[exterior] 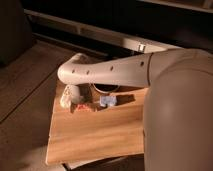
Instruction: Place the pepper on the white sponge
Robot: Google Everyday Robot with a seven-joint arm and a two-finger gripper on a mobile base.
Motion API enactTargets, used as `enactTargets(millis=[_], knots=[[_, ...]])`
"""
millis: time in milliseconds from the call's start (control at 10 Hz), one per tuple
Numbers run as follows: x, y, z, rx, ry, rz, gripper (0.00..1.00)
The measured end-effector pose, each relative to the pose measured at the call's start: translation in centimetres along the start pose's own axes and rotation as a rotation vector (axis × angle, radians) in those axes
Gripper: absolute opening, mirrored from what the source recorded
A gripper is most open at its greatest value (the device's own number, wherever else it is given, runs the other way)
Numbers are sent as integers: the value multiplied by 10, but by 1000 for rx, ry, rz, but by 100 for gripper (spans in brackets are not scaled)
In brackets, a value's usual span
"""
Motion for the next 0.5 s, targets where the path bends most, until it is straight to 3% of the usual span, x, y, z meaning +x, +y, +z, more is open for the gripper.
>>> enactTargets(millis=[300,400,500], knots=[[7,11,-6,18,22,-224,65],[15,18,-10,21,45,-354,65],[19,21,-13,22,55,-426,65]])
